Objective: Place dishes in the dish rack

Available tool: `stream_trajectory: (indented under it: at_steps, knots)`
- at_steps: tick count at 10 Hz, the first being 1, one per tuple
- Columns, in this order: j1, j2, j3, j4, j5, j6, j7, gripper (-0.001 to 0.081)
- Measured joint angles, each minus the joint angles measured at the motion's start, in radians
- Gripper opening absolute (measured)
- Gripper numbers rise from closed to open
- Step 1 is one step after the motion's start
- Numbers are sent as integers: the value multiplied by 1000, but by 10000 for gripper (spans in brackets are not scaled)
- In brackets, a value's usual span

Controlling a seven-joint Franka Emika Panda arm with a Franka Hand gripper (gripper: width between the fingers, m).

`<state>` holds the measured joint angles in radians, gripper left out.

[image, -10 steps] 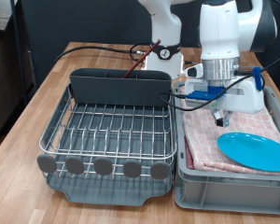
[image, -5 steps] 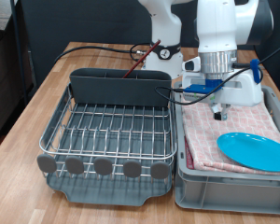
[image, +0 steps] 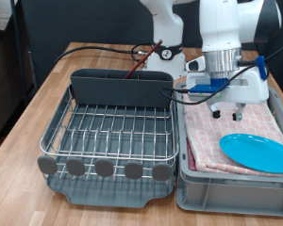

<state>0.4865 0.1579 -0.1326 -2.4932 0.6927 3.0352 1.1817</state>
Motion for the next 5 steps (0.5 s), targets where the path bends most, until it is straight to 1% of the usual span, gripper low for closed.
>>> stream_trajectory:
  at_steps: [1, 2, 3, 4, 5]
  knots:
    - [-12, 0, 19, 0, 40, 5, -46, 613]
    - [-26, 1, 38, 1, 82, 9, -97, 613]
    - [-42, 3, 60, 4, 129, 13, -153, 741]
    - [-59, 8, 83, 9, 177, 21, -212, 787]
    - [-72, 16, 100, 17, 212, 28, -261, 787]
